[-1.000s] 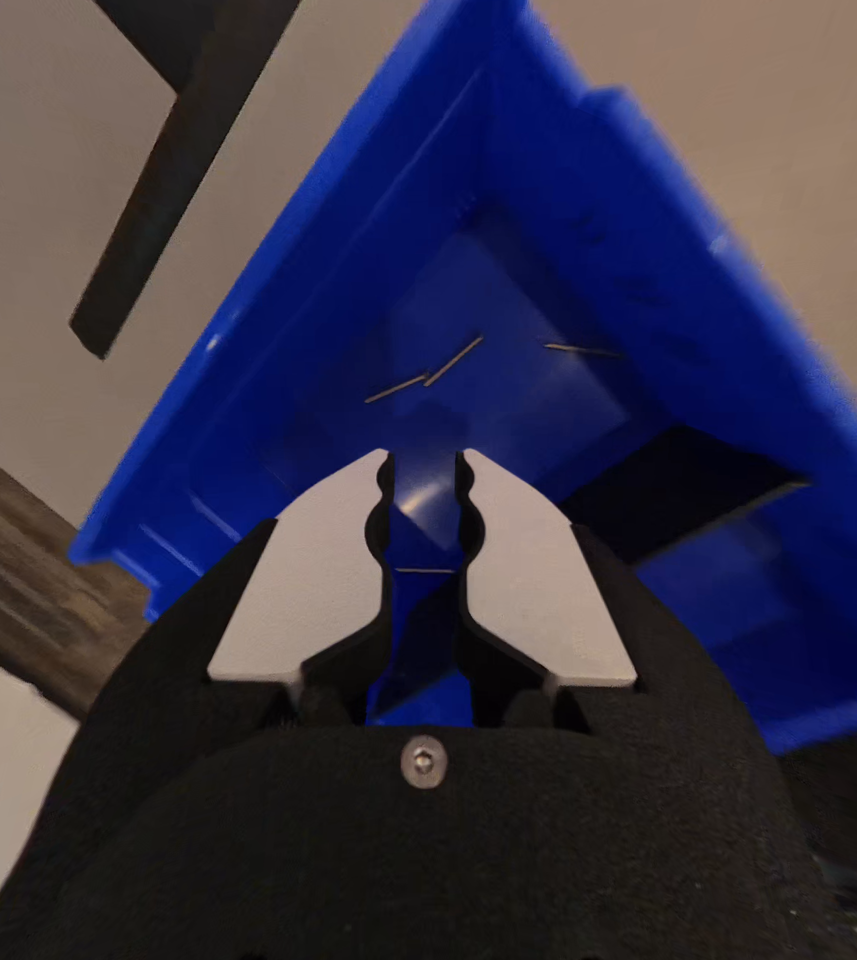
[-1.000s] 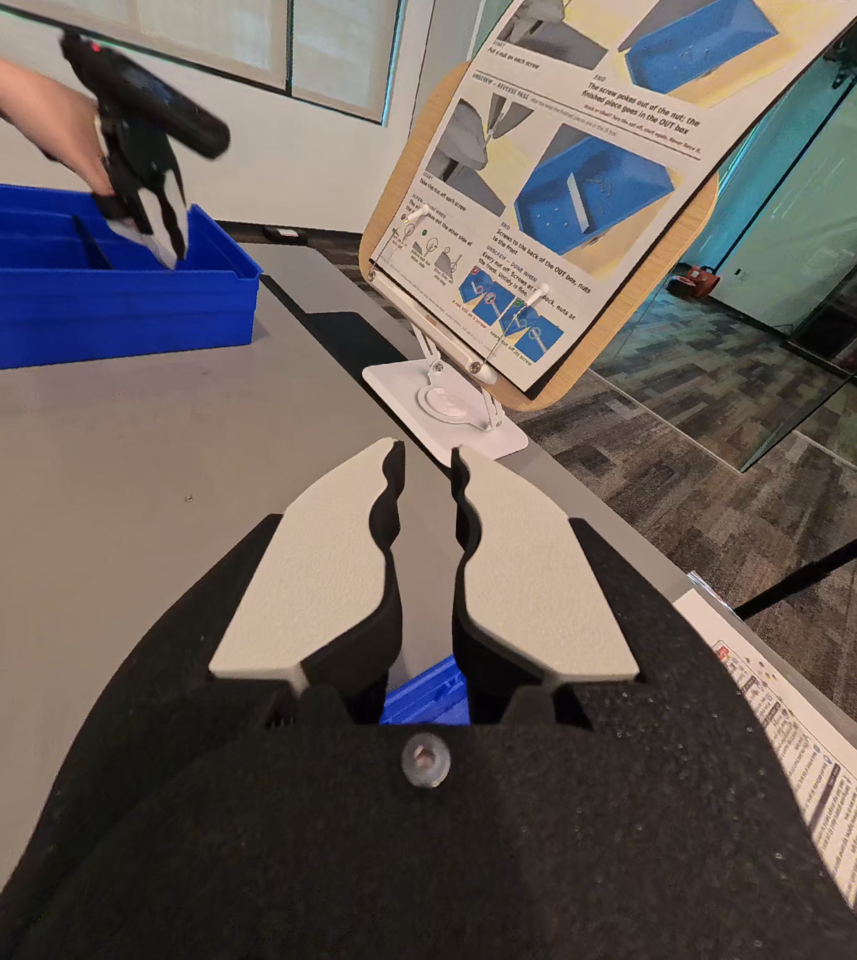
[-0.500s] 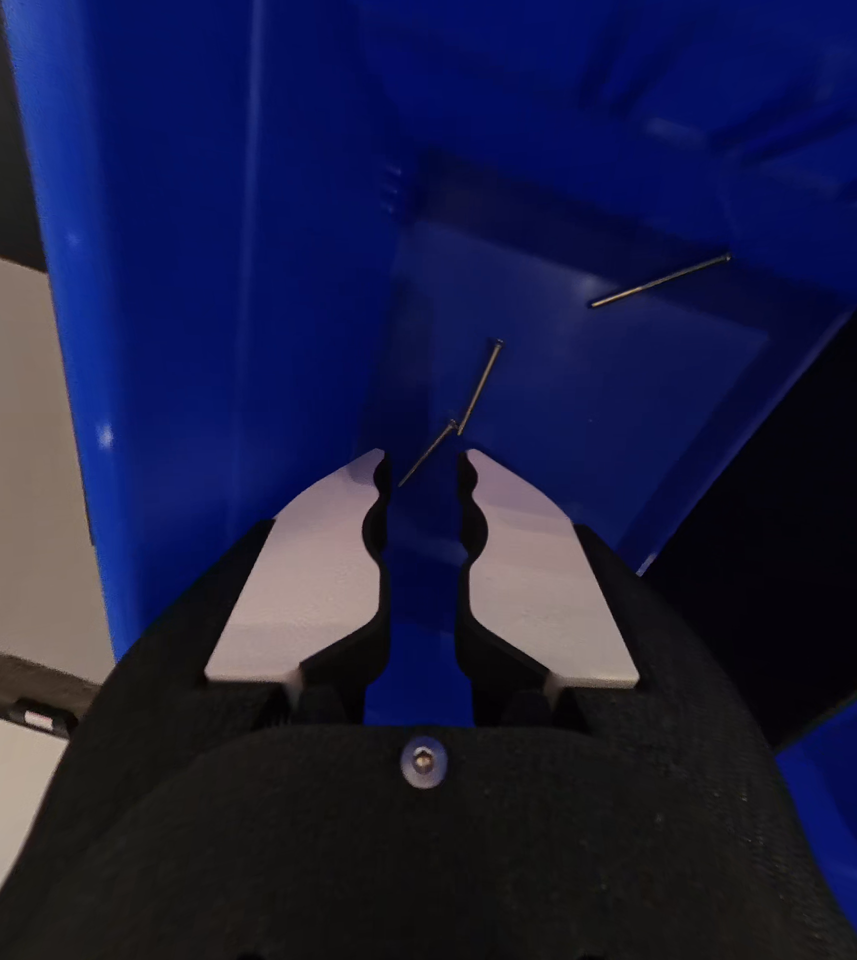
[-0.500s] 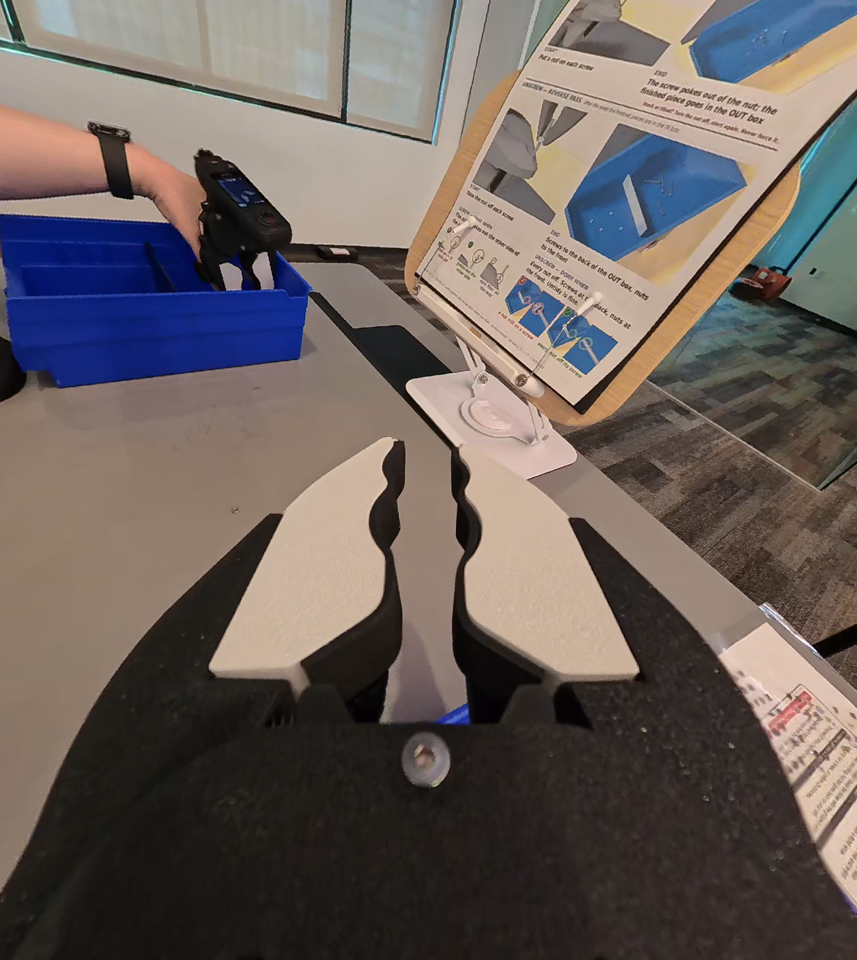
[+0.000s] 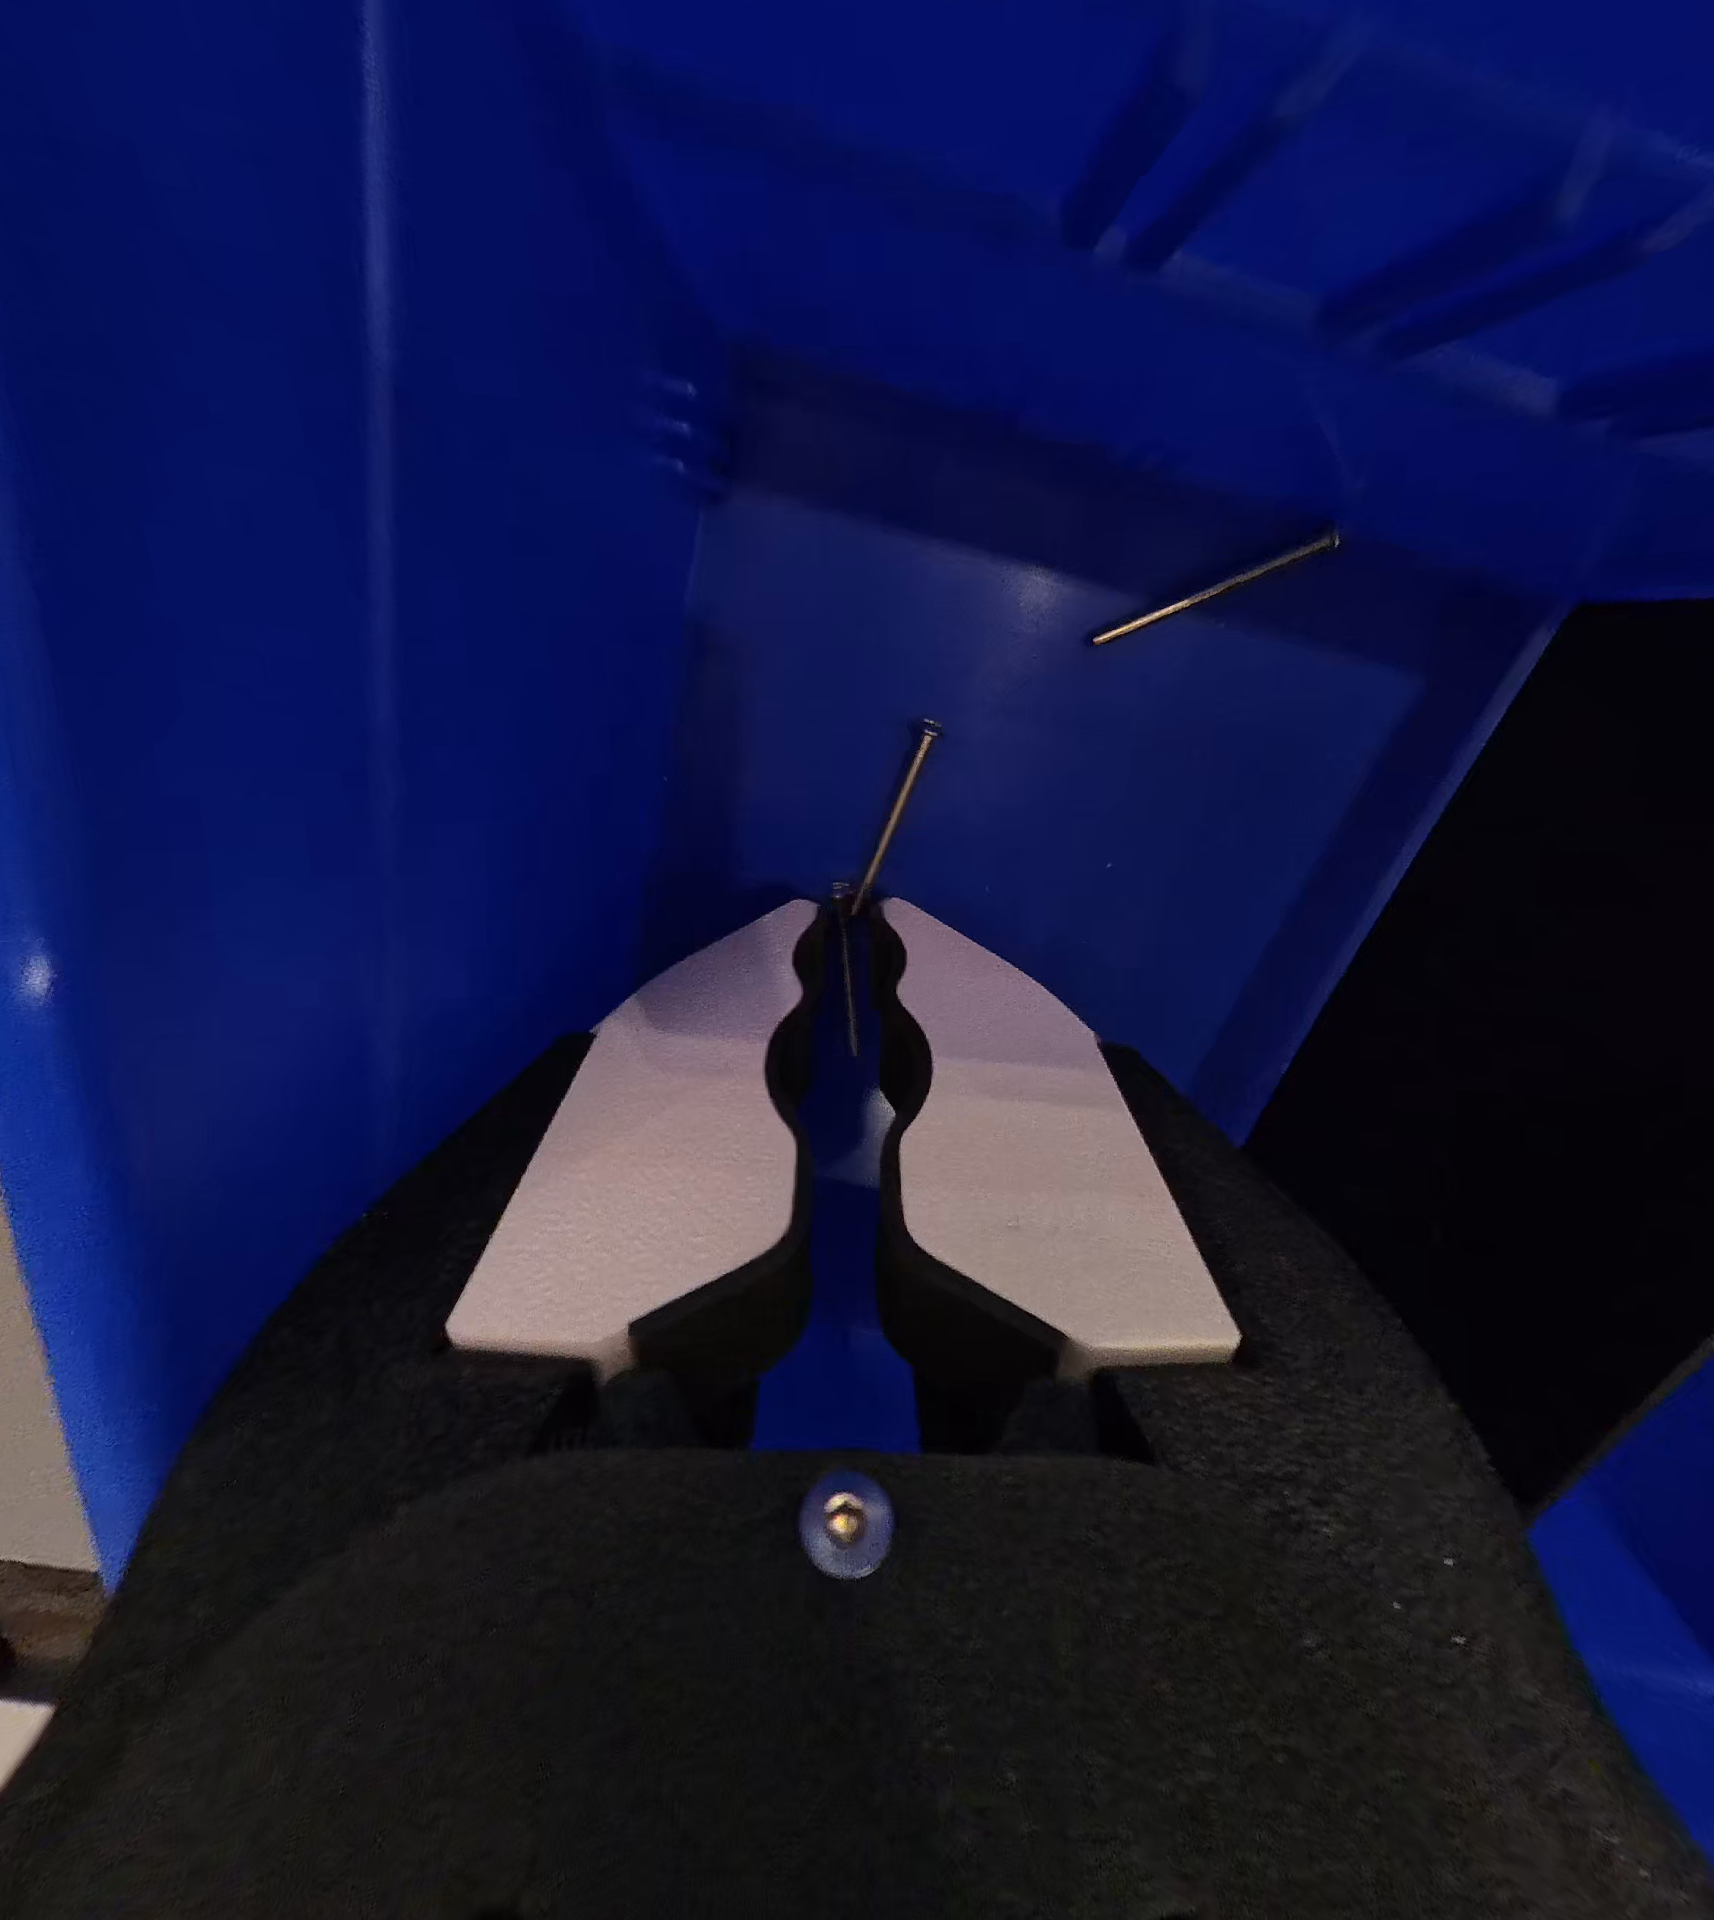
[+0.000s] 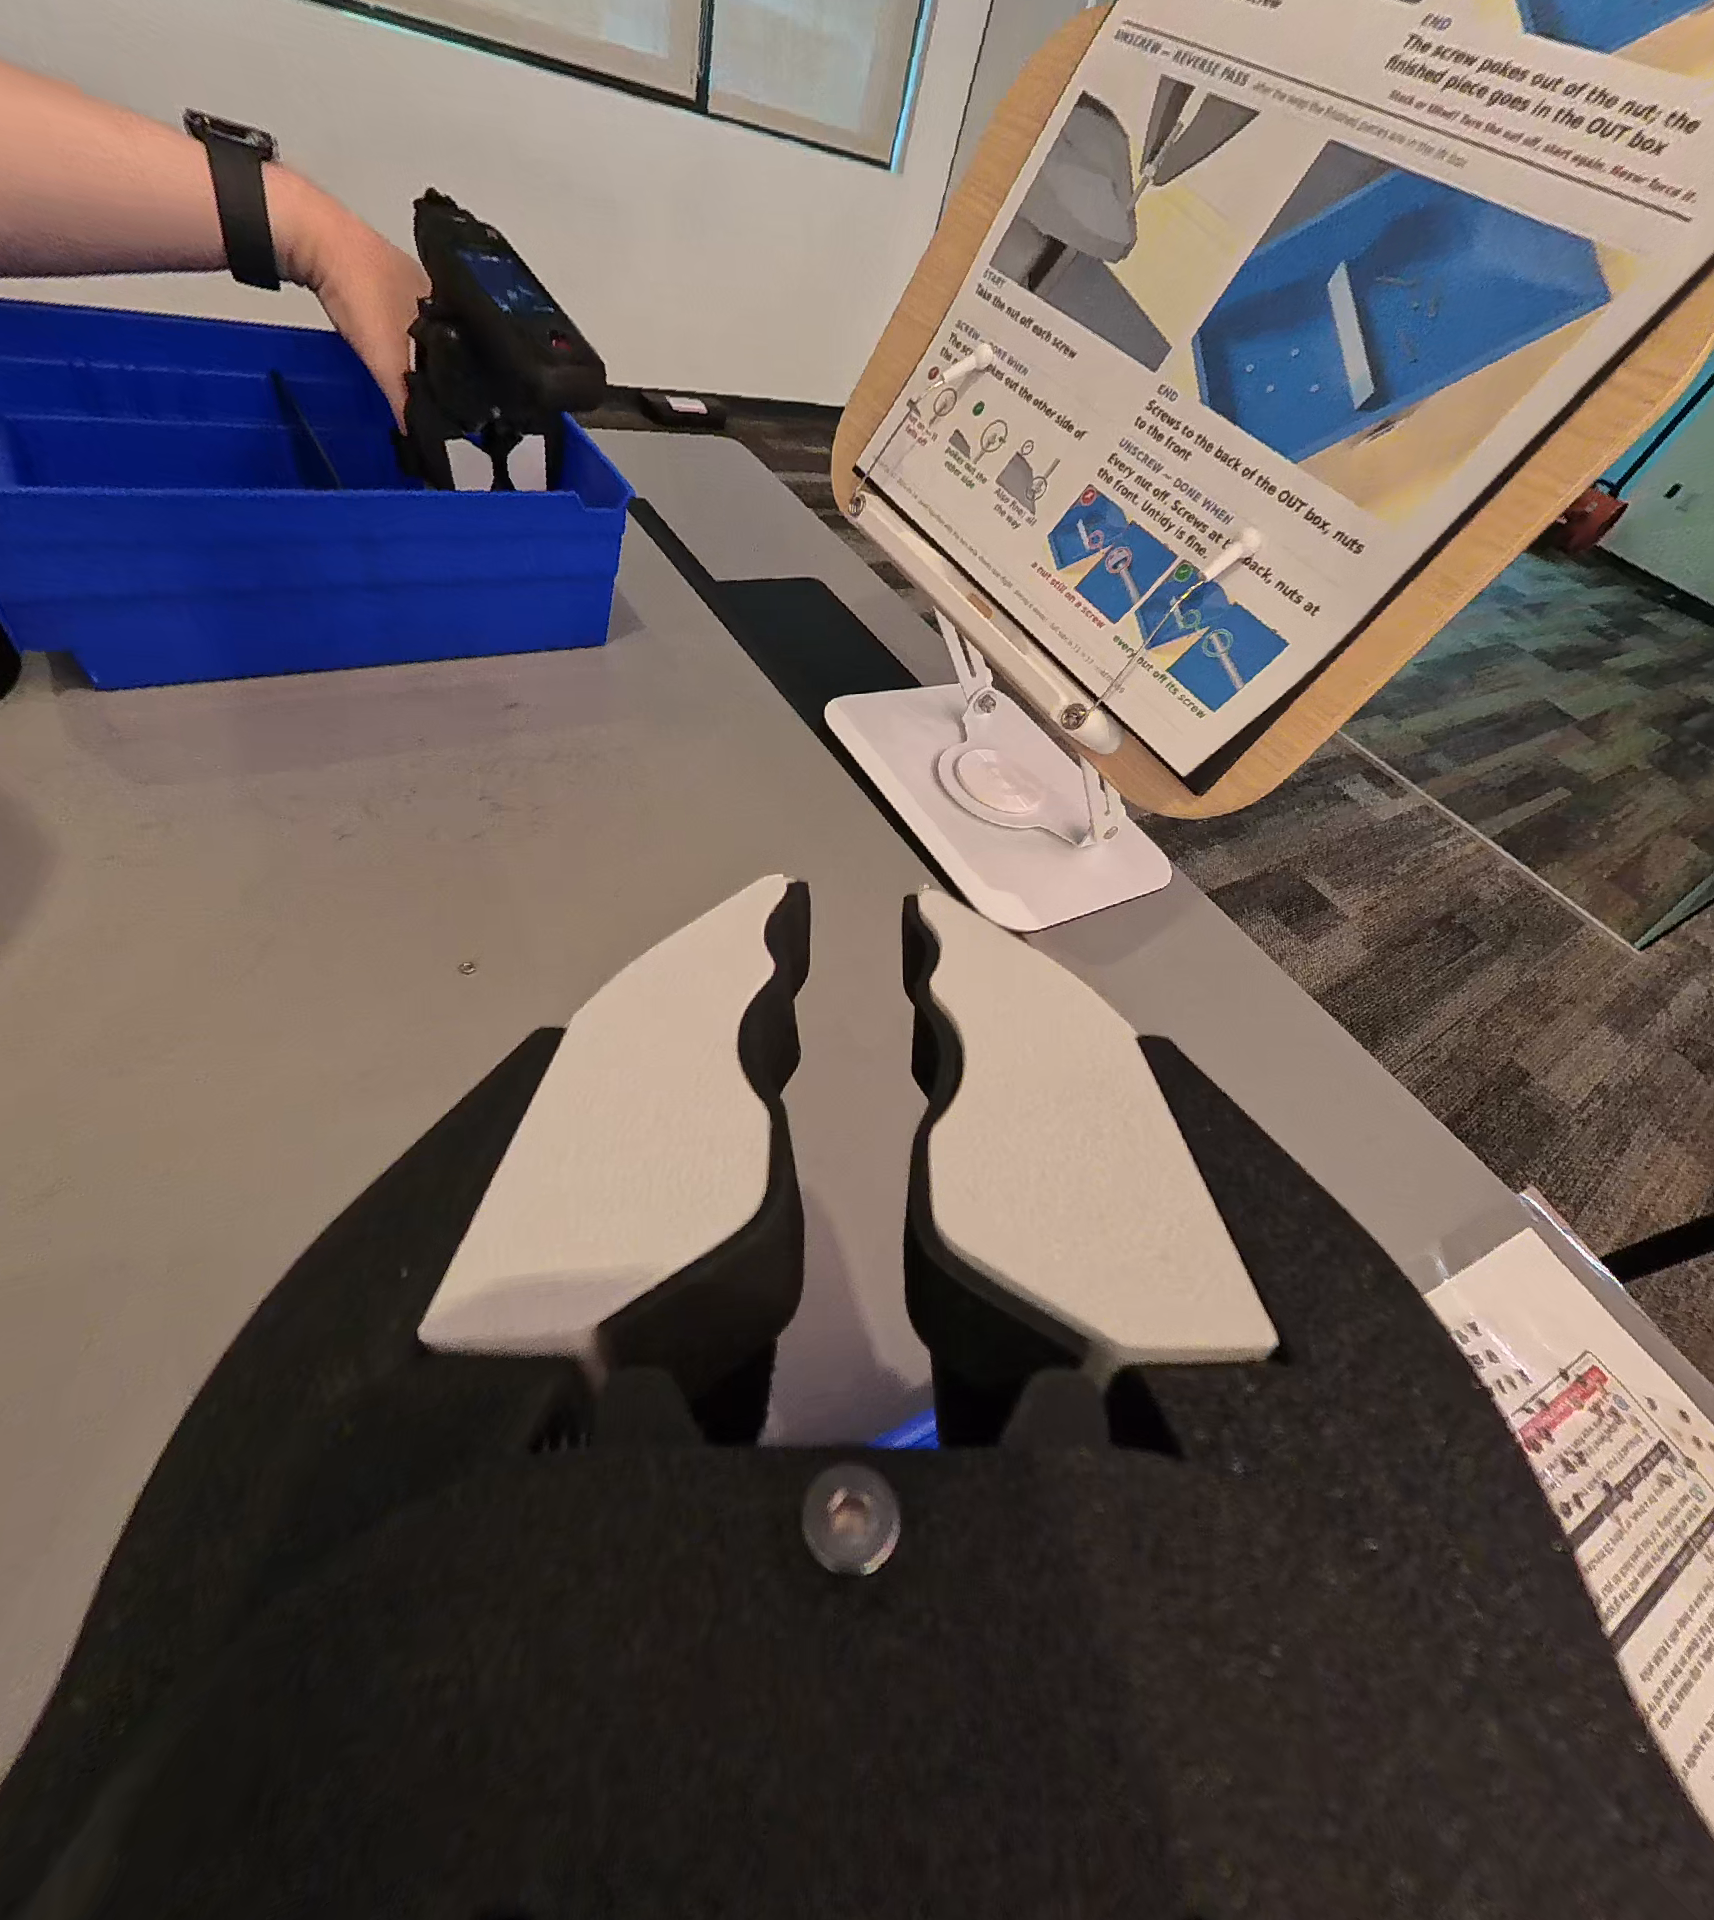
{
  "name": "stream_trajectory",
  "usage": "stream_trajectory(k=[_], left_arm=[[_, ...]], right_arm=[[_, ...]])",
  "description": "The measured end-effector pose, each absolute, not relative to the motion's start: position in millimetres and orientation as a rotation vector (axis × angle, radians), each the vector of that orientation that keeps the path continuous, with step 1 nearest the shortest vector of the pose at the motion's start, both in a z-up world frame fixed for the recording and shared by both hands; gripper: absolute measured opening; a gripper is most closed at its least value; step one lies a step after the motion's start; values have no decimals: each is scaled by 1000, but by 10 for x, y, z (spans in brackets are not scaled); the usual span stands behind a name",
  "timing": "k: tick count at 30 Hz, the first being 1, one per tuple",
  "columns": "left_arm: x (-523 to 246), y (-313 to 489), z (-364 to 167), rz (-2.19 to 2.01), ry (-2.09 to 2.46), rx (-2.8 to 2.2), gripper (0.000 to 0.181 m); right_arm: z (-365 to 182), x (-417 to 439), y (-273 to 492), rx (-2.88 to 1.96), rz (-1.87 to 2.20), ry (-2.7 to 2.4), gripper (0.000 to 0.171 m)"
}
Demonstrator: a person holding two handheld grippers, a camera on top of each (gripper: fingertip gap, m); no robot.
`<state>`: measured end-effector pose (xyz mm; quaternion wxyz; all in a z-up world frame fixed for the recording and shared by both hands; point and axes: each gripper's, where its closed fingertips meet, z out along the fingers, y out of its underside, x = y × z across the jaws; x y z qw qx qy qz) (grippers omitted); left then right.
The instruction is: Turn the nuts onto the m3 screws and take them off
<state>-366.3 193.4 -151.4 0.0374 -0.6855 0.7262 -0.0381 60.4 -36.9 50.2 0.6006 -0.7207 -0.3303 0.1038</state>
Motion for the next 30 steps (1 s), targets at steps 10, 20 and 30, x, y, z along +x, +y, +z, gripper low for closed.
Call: stream_trajectory(k=[10,20,30], left_arm=[[-3671,1992,-1366,-60,2127,-2105,4],[-3078,1706,-293,-286,1730,-2038,3],[-1877,7,-332,-542,1679,-2299,3]], right_arm=[[457,633,-344,-1680,257,-756,17],[567,473,-403,-1637,276,-803,17],[561,114,-515,-1638,309,-946,18]])
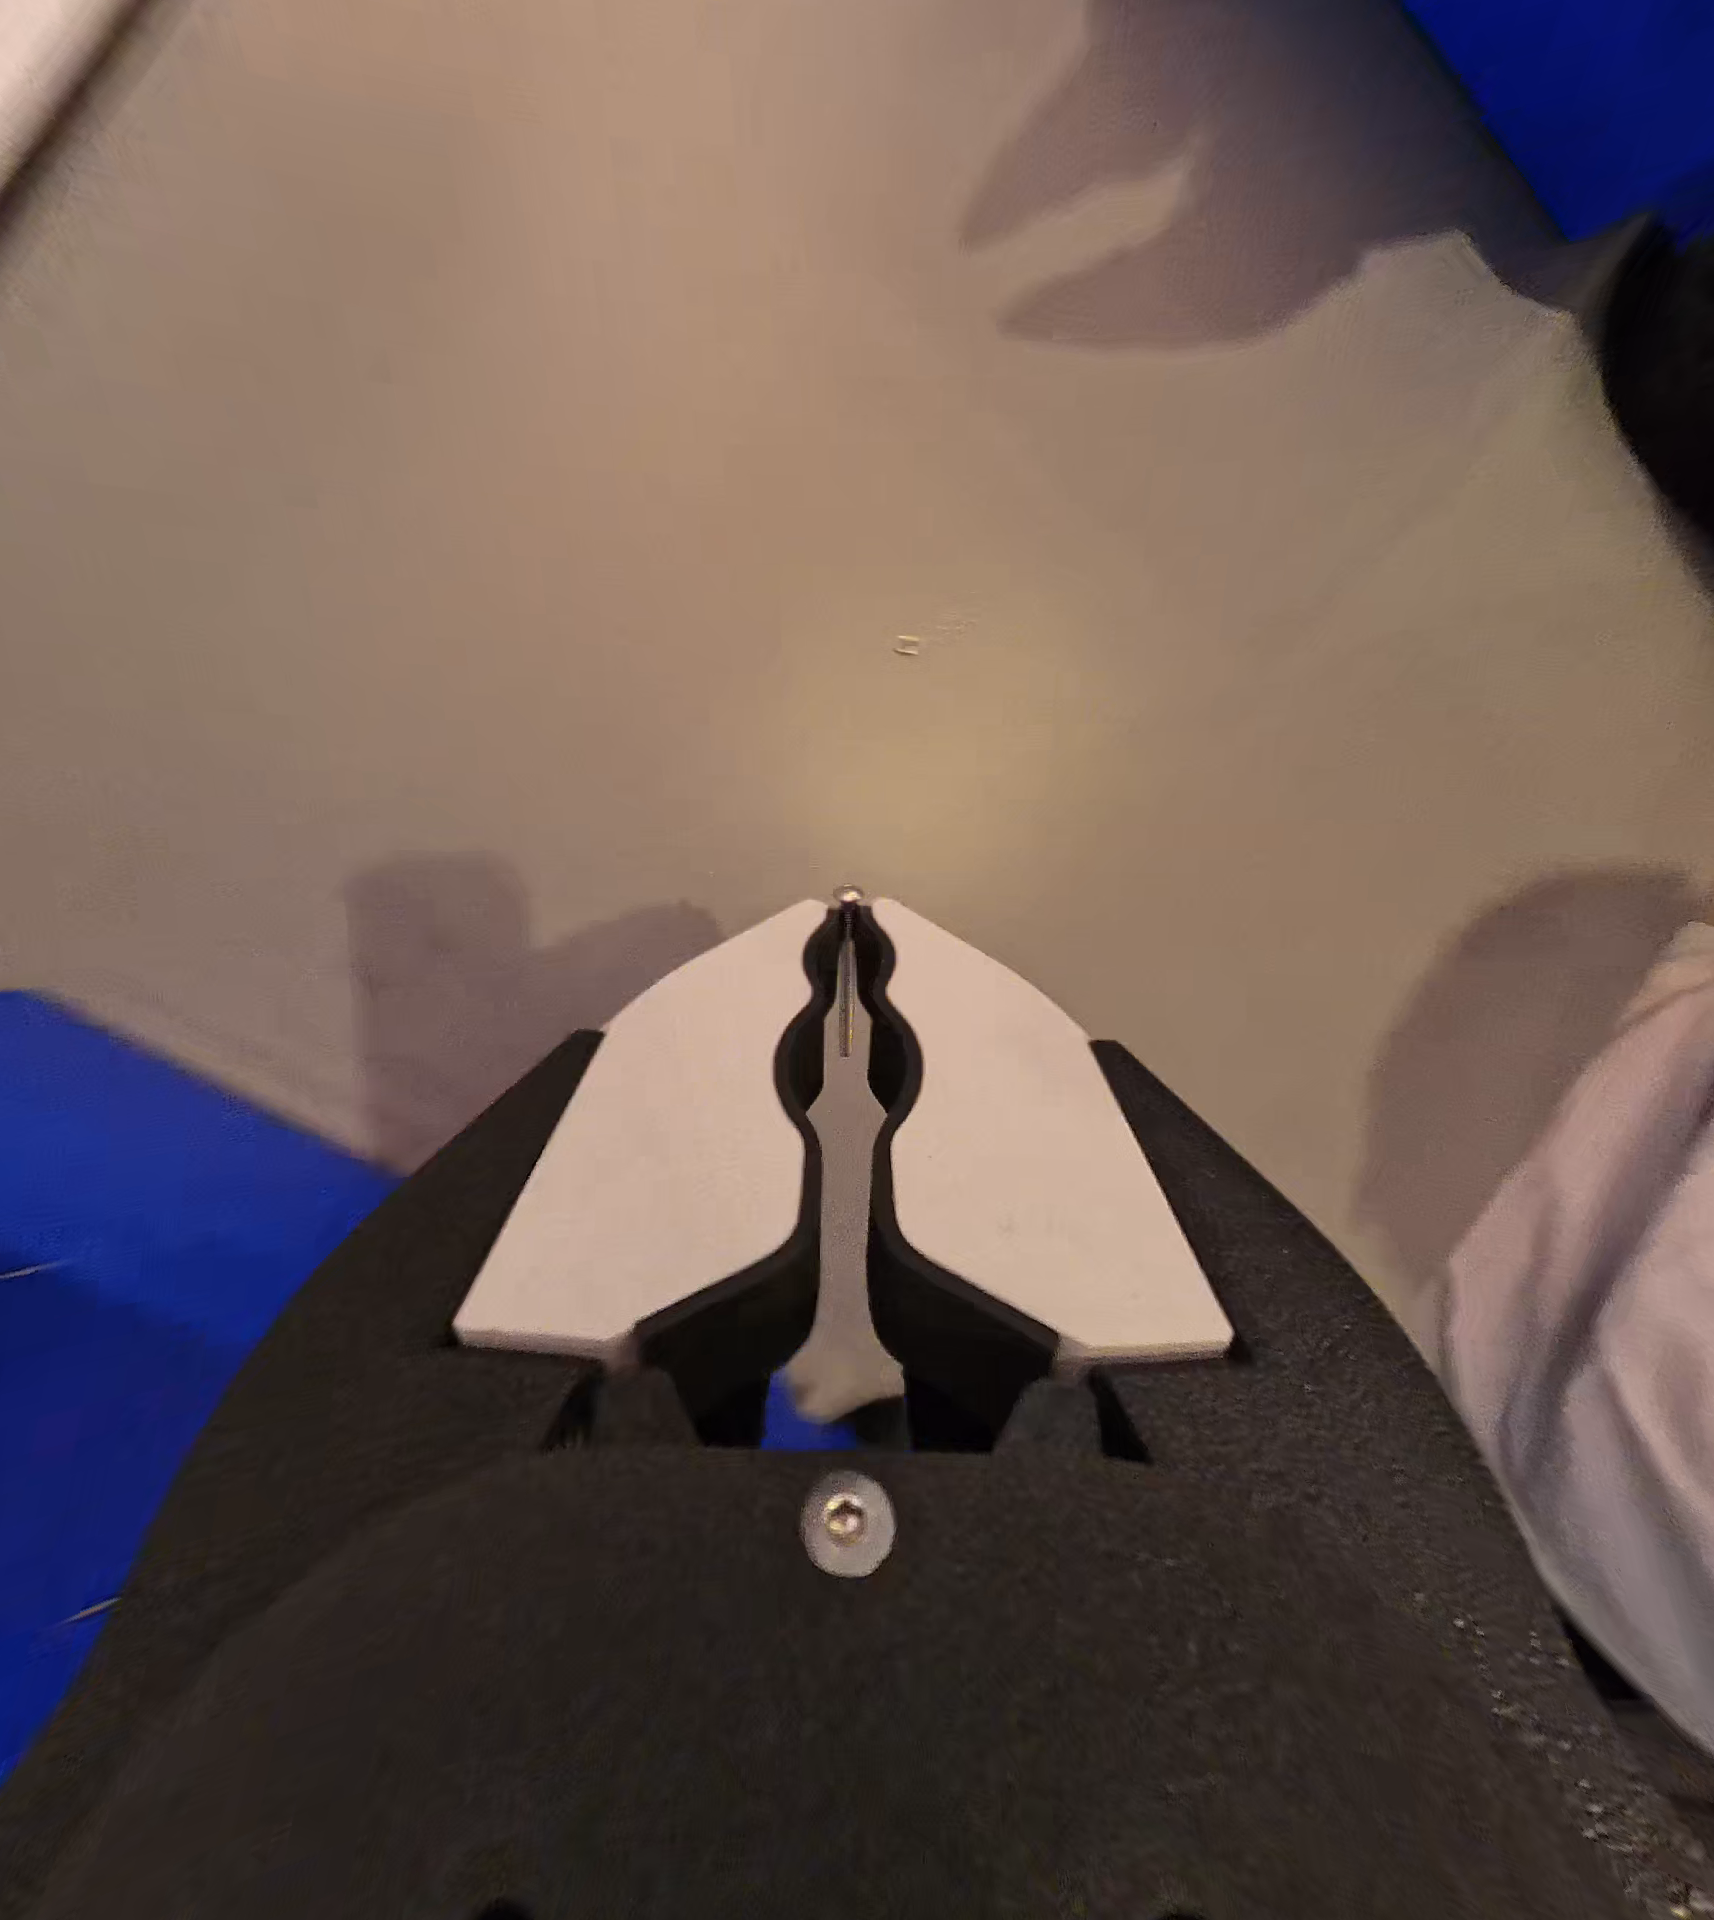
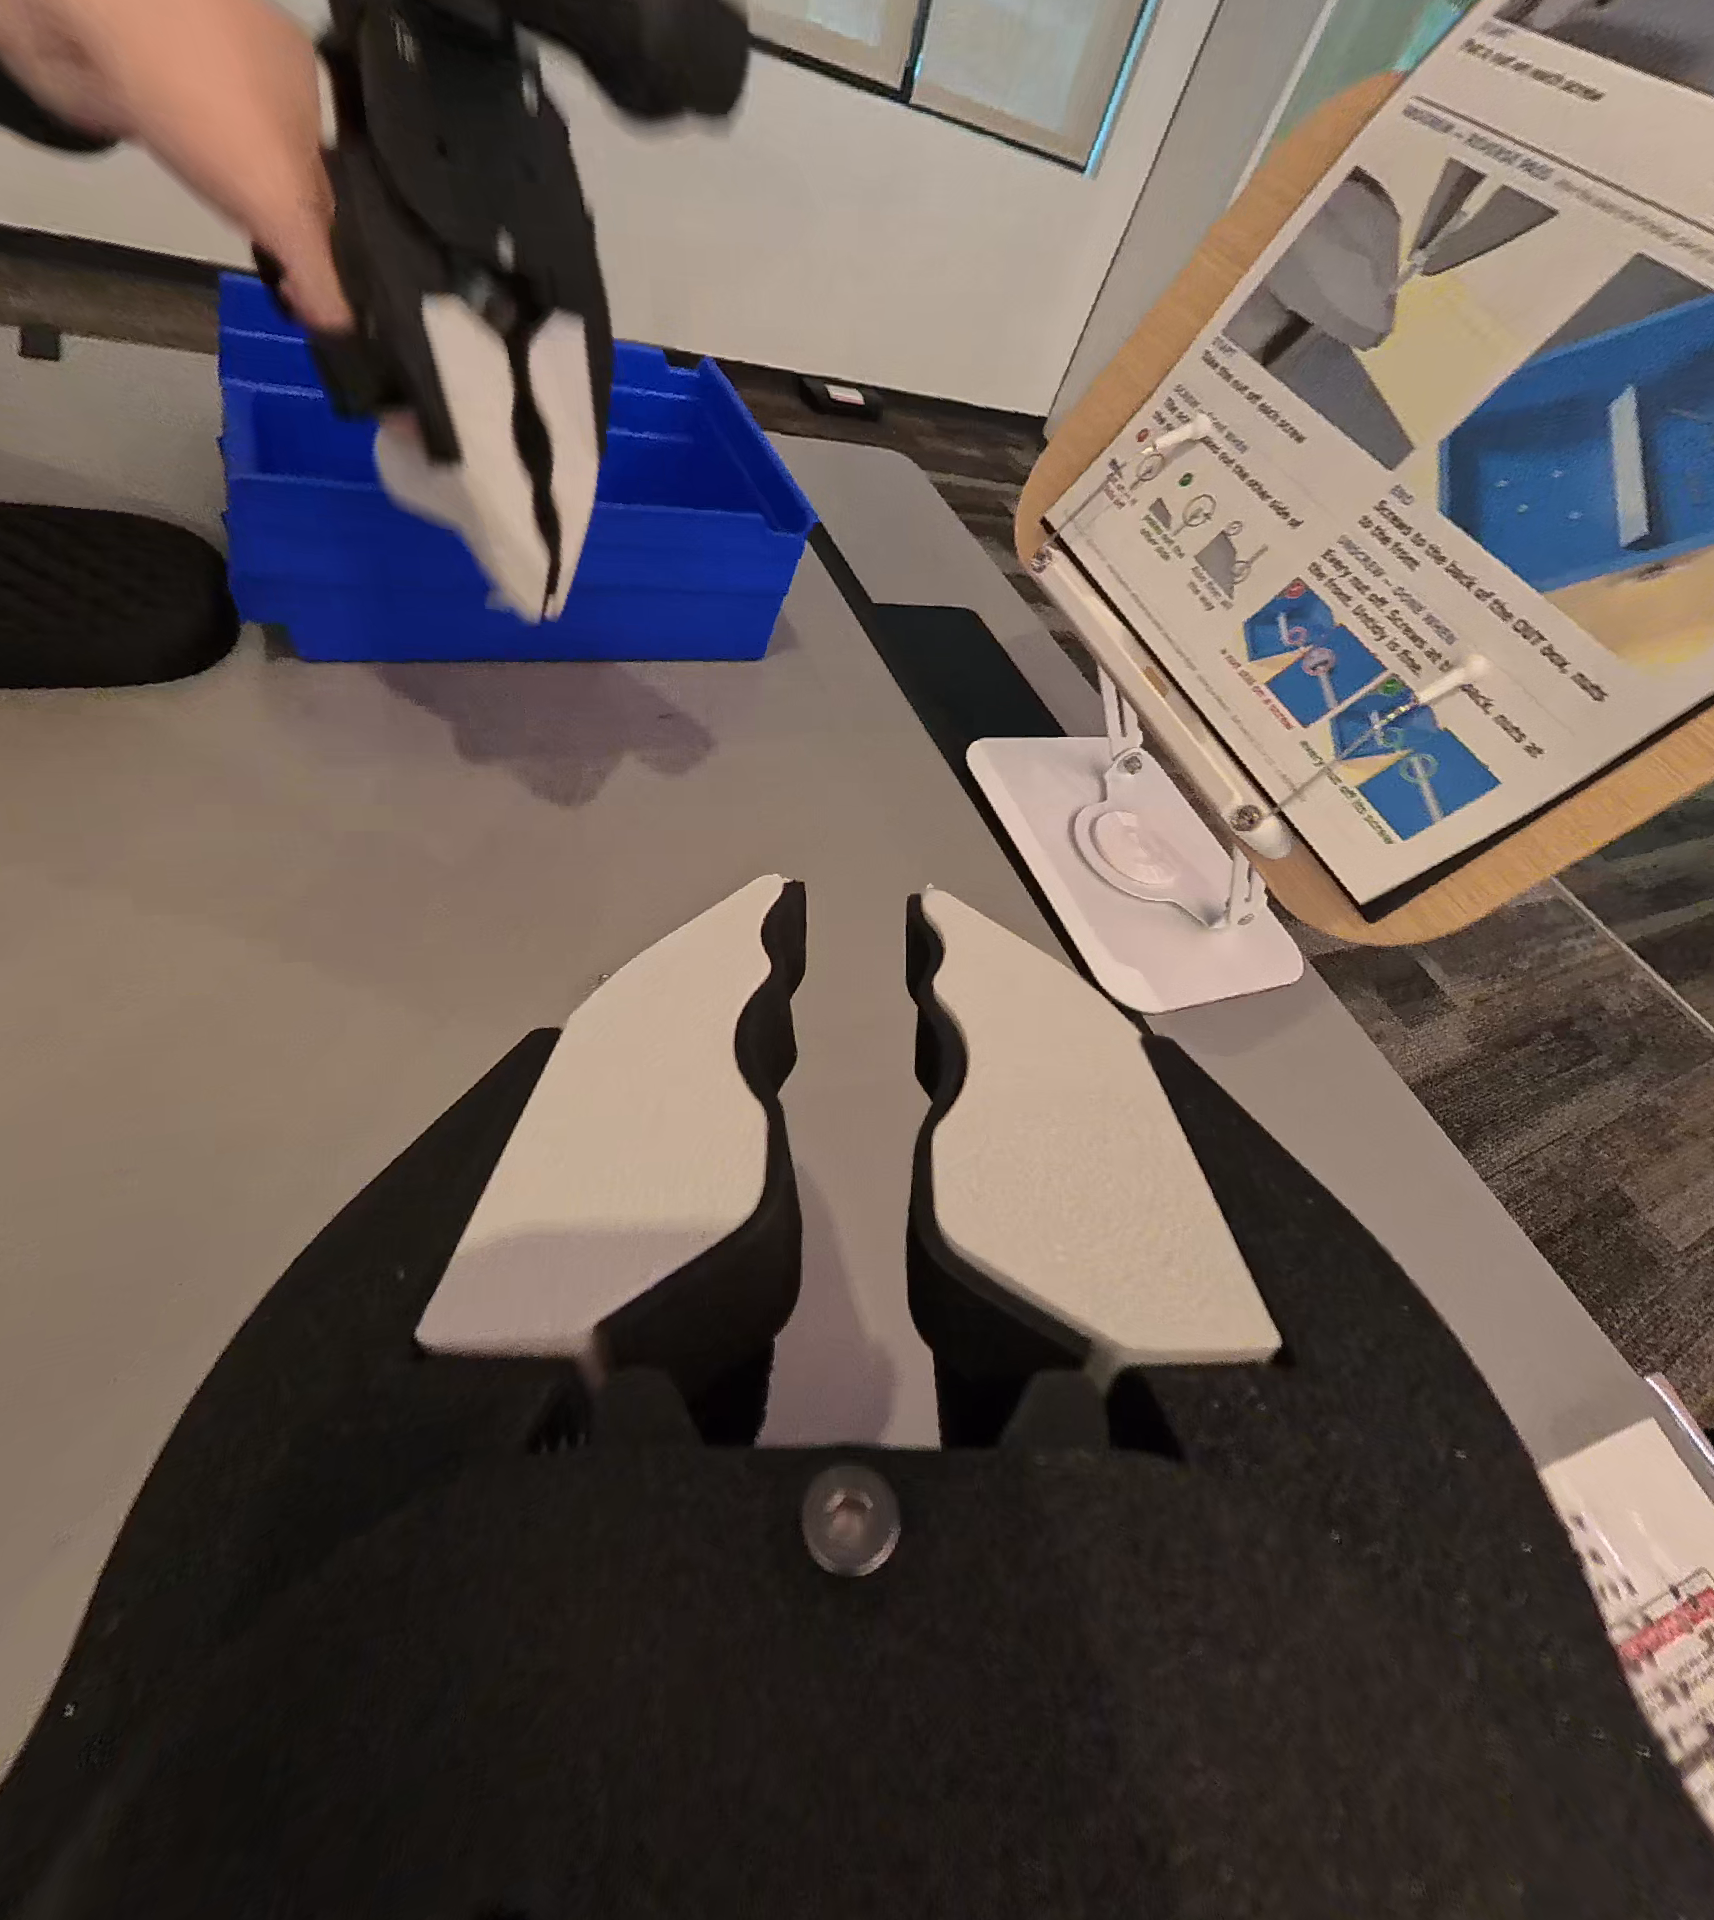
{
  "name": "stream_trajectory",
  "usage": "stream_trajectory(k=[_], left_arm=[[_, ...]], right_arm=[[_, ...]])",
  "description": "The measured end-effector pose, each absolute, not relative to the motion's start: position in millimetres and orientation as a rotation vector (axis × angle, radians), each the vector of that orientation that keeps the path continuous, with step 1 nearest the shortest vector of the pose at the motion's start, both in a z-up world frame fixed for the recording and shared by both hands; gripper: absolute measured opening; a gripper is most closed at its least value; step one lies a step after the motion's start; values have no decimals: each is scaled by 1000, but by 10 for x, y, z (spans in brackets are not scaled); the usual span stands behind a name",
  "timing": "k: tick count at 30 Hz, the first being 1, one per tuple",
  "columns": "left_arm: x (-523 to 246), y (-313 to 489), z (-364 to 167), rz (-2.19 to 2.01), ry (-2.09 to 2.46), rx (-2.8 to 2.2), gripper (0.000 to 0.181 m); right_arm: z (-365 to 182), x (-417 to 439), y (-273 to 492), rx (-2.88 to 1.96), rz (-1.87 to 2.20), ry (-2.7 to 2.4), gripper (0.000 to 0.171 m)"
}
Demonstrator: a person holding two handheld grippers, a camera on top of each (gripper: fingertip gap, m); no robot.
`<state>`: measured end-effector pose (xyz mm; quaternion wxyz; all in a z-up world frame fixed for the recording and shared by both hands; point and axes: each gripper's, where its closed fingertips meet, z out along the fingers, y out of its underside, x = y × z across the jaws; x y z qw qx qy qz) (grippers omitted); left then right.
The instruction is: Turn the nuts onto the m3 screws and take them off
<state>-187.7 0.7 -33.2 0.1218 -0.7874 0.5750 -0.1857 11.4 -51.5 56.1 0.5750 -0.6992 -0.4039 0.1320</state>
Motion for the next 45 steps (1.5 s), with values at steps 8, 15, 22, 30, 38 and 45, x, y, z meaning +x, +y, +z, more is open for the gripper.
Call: stream_trajectory(k=[8,15,22,30,38,45], left_arm=[[-1575,-695,-1216,-363,2090,-2193,2],[-1552,-887,-1408,-139,2713,-1383,3],[-1601,-834,-1479,-33,2939,-993,3],[-1572,-941,-1509,-15,3074,-602,3],[-1570,-954,-1553,-52,3044,-556,3],[-1513,-900,-1553,-76,2918,-785,32]], right_arm=[[569,-52,-584,-1603,347,-1003,19],[595,-64,-616,-1576,384,-1005,18],[599,58,-592,-1579,384,-966,18],[506,194,-514,-1625,364,-925,18],[432,253,-462,-1653,361,-909,18],[393,238,-454,-1662,373,-915,18]])
